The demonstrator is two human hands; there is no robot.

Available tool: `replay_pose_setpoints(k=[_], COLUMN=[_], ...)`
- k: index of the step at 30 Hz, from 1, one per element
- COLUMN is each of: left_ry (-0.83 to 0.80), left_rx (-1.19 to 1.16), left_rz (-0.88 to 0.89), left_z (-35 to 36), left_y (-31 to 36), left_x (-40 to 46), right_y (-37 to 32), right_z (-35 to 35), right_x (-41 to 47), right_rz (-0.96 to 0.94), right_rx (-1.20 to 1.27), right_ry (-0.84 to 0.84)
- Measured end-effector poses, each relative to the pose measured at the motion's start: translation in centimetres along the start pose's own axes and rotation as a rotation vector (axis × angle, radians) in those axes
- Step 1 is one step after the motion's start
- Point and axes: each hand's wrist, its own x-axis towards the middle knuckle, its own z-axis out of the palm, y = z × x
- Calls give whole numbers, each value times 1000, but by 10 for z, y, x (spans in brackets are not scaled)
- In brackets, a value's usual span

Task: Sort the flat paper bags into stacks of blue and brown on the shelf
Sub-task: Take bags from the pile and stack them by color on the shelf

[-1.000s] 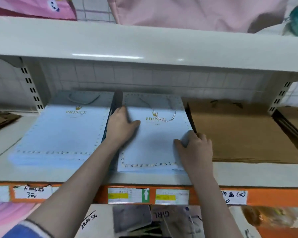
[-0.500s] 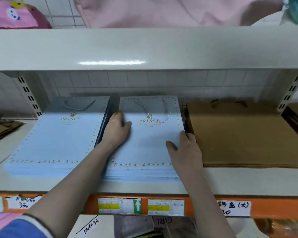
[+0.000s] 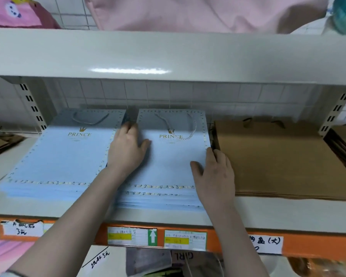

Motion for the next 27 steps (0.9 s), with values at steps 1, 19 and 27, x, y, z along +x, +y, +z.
replay_pose_setpoints(k=[1,19,27], left_ry=[27,151,234], left_rx=[44,254,328], left_rz=[10,-470,-559], left_z=[-7,-141,-238], left_y=[-1,-171,-304], left_x=[-8,-143,-206], right_y=[-1,-174,-321], right_z=[-1,75,129], right_x=[-2,-69,-139], right_rz=[-15,-417,-510], right_rx=[1,115,208], right_ry=[-4,-12,-95])
